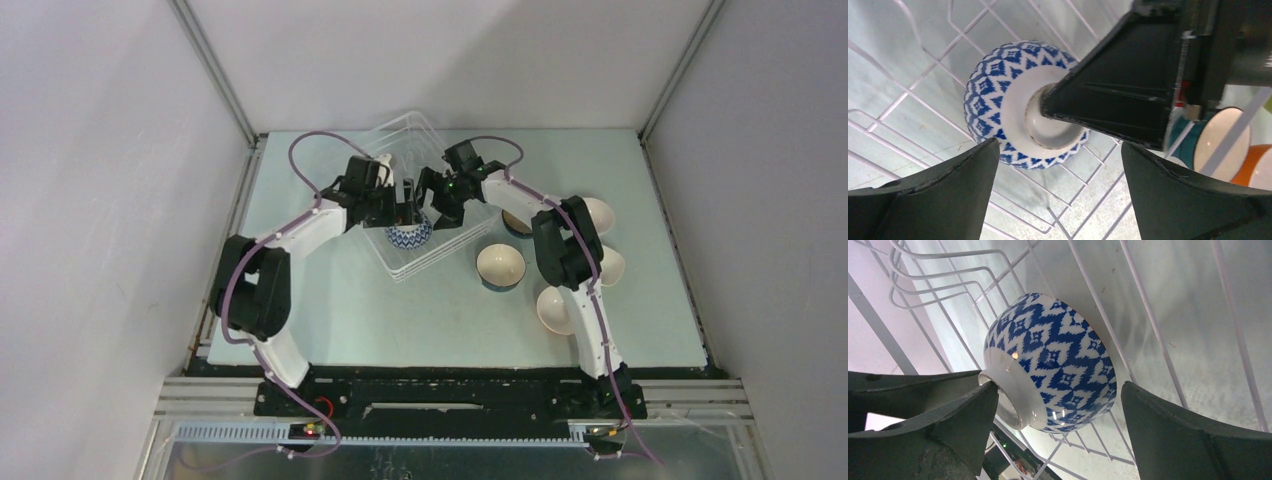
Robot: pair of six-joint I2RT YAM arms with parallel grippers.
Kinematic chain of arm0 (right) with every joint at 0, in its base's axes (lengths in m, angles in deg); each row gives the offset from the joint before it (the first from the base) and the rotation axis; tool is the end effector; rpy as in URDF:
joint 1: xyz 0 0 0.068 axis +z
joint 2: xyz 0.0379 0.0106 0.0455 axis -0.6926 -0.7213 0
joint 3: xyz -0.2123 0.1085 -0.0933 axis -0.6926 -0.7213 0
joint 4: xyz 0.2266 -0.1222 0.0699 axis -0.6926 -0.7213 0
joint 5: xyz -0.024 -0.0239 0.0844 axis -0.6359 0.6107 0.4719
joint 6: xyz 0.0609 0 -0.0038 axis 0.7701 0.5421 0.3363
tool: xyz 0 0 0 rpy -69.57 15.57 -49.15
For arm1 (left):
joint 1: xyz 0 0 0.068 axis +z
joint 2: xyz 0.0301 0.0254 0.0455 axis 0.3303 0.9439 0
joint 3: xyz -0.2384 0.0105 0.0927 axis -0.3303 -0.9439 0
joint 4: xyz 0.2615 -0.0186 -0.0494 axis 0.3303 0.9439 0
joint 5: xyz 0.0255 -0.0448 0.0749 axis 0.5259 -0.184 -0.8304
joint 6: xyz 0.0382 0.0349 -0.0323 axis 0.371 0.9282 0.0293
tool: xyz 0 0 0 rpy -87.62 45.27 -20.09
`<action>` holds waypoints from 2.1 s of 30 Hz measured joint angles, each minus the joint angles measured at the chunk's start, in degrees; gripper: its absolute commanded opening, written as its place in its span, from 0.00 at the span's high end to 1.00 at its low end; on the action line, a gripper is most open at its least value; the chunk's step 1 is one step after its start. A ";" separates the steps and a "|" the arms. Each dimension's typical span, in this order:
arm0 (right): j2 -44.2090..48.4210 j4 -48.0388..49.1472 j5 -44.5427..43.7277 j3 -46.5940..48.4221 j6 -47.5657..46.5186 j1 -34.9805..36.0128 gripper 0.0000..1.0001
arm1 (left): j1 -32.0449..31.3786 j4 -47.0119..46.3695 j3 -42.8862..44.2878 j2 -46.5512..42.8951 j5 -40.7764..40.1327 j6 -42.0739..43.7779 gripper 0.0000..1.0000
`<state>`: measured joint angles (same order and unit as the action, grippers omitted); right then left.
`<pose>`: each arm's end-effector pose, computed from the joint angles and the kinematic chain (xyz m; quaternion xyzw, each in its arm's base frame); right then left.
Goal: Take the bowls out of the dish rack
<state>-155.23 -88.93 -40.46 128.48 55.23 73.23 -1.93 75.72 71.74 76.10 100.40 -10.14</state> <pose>0.4331 0.2679 0.1520 0.0268 0.9266 0.3568 0.1159 0.3556 -0.1493 0.2036 0.0451 0.9215 -0.2344 0.3064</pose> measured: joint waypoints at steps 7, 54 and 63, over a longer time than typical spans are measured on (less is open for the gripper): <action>0.00 0.42 -0.07 -0.09 0.94 0.26 0.00 | 0.00 0.76 0.00 3.08 -3.32 0.04 0.00; 8.04 30.95 11.37 -19.04 15.17 -2.80 1.00 | 5.42 -25.16 -11.10 0.63 12.74 2.29 0.08; 14.25 37.90 11.78 -22.23 19.26 -4.33 1.00 | 3.91 -35.47 -15.72 -1.97 19.23 -2.97 0.05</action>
<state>-140.98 -51.03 -28.68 106.25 74.49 68.90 1.99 40.24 56.02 74.13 119.63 -13.11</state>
